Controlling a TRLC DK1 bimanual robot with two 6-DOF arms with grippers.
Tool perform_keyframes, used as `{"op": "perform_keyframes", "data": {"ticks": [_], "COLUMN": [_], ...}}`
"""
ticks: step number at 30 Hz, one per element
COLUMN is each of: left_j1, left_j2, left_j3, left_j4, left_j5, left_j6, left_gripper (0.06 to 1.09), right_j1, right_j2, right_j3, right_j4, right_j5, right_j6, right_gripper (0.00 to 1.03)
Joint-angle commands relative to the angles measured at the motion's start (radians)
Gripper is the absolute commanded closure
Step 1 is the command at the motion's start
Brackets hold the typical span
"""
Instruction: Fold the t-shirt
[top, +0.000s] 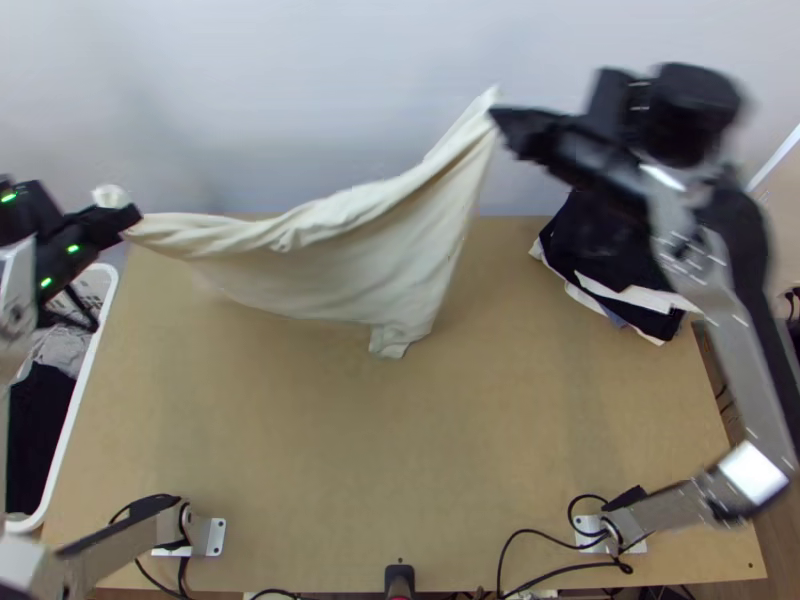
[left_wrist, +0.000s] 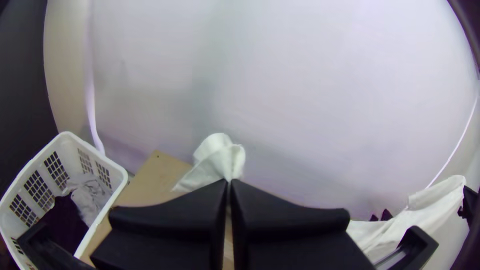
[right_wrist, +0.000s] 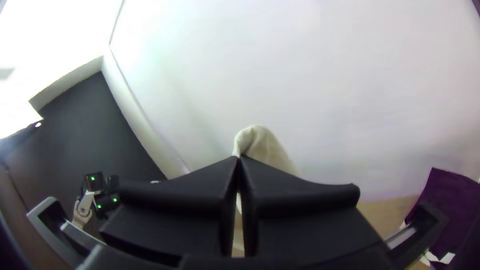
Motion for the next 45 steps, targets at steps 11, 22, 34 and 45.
{"op": "perform_keyframes", "data": {"ticks": [11, 22, 34, 45], "left_j1": [0.025, -0.018, -0.023, -0.106], "left_j2": [-0.211, -0.377, -0.635, -0.303], "left_j3": [0.076, -0.068, -0.698, -0.959], "left_j4": [0.135, 0.040, -0.004, 0.390], "left_j5": [0.009, 0.099, 0.182, 0.194], "left_j6": [-0.096, -0.159, -0.156, -0.157], "left_gripper": [1.05, 1.05, 1.05, 1.05], "right_j1": [-0.011, -0.016, -0.024, -0.100], "right_j2": [-0.245, -0.480, -0.632, -0.544], "right_j3": [-0.091, -0.332, -0.771, -1.013], "right_j4": [0.065, 0.101, 0.101, 0.255], "right_j5": [0.014, 0.028, 0.028, 0.027], "right_j6": [-0.037, -0.057, -0.022, 0.000], "right_gripper": [1.00, 1.00, 1.00, 1.00]}}
